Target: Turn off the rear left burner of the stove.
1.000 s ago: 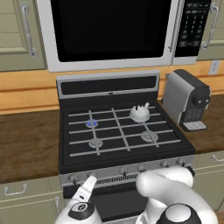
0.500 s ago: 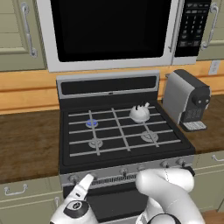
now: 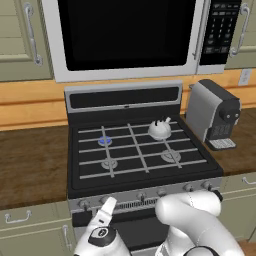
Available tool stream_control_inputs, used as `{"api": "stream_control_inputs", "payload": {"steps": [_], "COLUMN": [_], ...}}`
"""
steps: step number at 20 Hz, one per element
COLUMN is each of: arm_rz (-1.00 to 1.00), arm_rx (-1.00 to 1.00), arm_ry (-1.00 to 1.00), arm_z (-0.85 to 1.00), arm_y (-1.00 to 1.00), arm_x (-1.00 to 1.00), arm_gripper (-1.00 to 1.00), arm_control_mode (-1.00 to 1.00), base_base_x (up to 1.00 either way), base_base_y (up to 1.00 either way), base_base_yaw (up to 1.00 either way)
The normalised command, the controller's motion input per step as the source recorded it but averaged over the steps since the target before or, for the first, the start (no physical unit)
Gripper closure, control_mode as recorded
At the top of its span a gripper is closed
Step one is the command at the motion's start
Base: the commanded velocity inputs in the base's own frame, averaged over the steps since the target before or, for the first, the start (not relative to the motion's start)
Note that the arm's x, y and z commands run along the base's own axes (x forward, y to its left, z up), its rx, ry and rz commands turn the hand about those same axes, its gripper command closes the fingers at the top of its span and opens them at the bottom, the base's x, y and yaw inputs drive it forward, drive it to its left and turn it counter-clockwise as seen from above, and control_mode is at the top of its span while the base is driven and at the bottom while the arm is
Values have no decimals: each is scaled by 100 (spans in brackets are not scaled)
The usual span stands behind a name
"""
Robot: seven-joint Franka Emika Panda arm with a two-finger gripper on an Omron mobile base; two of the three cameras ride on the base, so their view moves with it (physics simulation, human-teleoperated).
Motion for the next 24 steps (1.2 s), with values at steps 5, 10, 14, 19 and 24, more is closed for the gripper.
{"api": "stream_control_inputs", "payload": {"steps": [5, 10, 14, 19, 24], "arm_rz": [0, 0, 0, 2, 1], "arm_rx": [-2, -3, -2, -6, 0], "arm_ry": [0, 0, 0, -3, -4], "arm_z": [-7, -16, -15, -7, 0], "arm_y": [14, 22, 27, 30, 3], "arm_x": [19, 7, 5, -31, -22], "arm_gripper": [-100, -100, -100, -100, -100], "arm_control_mode": [-100, -100, -100, -100, -100], "base_base_x": [0, 0, 0, 0, 0], "base_base_y": [0, 0, 0, 0, 0], "base_base_yaw": [0, 0, 0, 0, 0]}}
